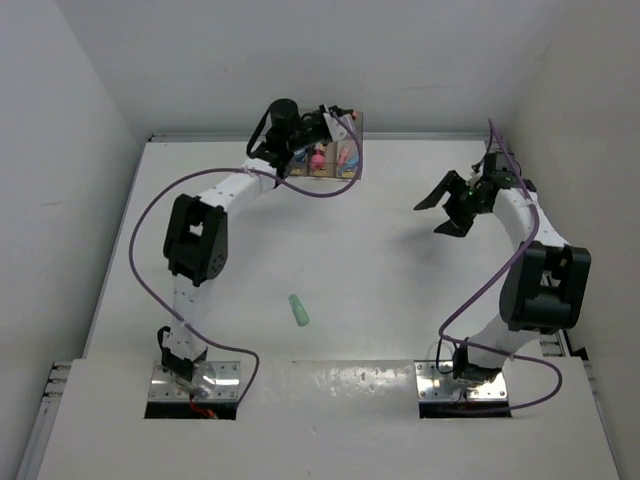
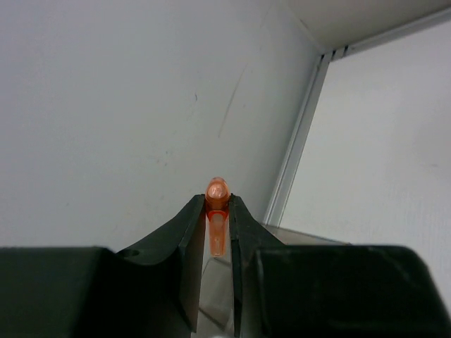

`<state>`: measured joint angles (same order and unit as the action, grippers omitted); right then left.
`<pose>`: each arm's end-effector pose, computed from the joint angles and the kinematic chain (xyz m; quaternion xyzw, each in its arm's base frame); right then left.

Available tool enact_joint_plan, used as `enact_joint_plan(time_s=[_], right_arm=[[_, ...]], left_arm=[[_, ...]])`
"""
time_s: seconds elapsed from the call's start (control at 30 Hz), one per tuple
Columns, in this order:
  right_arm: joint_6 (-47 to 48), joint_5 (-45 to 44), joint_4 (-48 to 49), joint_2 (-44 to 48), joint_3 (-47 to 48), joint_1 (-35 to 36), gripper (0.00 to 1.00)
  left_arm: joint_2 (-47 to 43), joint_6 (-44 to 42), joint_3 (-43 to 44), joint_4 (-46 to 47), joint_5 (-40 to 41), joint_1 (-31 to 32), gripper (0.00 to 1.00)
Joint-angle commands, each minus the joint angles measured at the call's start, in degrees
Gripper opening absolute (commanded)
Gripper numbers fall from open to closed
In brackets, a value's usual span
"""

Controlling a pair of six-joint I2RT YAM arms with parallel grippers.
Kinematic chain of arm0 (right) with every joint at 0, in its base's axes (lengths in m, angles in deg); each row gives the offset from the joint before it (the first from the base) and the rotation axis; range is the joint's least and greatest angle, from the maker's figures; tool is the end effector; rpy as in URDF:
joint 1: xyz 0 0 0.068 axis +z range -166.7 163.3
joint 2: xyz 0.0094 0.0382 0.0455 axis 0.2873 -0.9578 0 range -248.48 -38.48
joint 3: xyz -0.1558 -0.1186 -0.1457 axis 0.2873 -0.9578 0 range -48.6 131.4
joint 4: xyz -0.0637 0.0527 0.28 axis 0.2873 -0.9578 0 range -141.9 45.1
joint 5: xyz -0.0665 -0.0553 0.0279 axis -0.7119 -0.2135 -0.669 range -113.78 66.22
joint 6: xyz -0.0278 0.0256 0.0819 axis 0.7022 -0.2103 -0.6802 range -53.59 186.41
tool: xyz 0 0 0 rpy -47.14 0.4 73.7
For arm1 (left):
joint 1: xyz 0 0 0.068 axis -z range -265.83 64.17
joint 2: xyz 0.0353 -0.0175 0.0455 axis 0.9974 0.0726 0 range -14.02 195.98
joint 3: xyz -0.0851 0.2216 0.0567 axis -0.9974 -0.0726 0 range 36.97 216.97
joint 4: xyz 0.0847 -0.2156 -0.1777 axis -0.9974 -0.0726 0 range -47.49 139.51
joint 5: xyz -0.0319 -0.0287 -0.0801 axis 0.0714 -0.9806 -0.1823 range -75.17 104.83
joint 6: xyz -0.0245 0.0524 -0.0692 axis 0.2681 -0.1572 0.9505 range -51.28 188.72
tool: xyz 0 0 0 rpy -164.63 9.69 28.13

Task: Sort the stationery into containers
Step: Place the stationery in the storage box, then pick up the stationery from the center of the board.

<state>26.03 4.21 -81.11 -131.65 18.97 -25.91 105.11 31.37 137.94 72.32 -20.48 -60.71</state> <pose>0.3788 -0.0231 0.1537 0.3413 0.8790 0.2894 0.1647 0.4831 -0.2780 0.2999 0.5256 0.4367 -0.1299 0.7184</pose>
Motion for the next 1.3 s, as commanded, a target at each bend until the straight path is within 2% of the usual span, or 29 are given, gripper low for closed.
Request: enact_joint_plan(time_s=[0.0,0.03,0.2,0.27,0.53,0.63,0.73,0.77,0.8,0.83,0.87,0.93,1.0,1.1,1.17,1.2,1.27], right_arm=[[1.79,2.51,1.05,-0.79,-0.16,-0.98,0.79],[1.88,2.68,1.14,-1.05,-0.68,-1.33,0.79],[2.15,3.30,1.84,-1.75,-2.70,-2.65,0.78],[2.24,3.65,1.67,-2.28,-2.97,-3.18,0.78],[2.50,4.71,1.31,-3.95,-3.32,-4.06,0.77],[2.41,5.32,0.88,-4.57,-3.06,-3.97,0.77],[2.67,5.50,0.26,-4.92,-2.53,-3.80,0.77],[2.85,5.59,0.08,-4.92,-2.18,-3.71,0.77],[3.03,5.67,-0.18,-4.92,-2.01,-3.62,0.77],[3.11,5.67,-0.62,-5.01,-1.83,-3.45,0.77],[3.55,6.20,-0.97,-5.01,-1.31,-3.10,0.77],[4.34,6.55,-1.85,-4.83,-0.69,-2.74,0.77],[6.36,7.34,-2.72,-4.48,-0.16,-2.04,0.76],[10.13,9.01,-2.91,-3.25,0.02,-0.99,0.74],[14.18,9.63,-3.69,-2.38,-0.07,0.07,0.72],[15.58,10.24,-4.48,-1.33,-0.24,0.42,0.70],[18.75,10.33,-5.19,-0.18,-1.47,1.30,0.70]], left_arm=[[7.14,5.52,8.87,5.32,-6.08,0.19,0.00],[11.87,8.92,15.16,4.97,-6.35,-0.33,0.00],[24.36,19.75,26.98,13.38,-4.52,-1.66,0.00],[26.41,19.07,27.88,14.72,-1.89,-1.75,0.00],[32.30,11.33,27.97,14.99,0.33,-2.45,0.00],[34.15,12.12,28.67,14.38,1.47,-2.71,0.08],[34.85,13.00,28.85,14.54,1.91,-3.24,0.29],[34.77,14.13,28.85,14.63,1.74,-3.41,0.52],[34.50,14.57,28.67,14.46,1.74,-3.42,0.58],[33.46,14.93,28.50,14.37,1.82,-3.42,0.70],[32.66,15.10,27.80,14.20,1.48,-3.42,0.90],[28.73,15.45,25.61,13.32,0.34,-3.42,0.98],[24.77,16.51,22.54,13.05,-0.72,-3.50,0.98],[13.44,17.57,15.85,6.40,-1.86,-3.68,0.96],[5.00,12.58,14.17,-9.82,-4.84,-4.03,0.91],[-0.34,9.16,13.82,-25.98,-7.73,-4.20,0.89],[-5.73,-1.99,11.02,-40.23,-9.68,-4.56,0.85]])
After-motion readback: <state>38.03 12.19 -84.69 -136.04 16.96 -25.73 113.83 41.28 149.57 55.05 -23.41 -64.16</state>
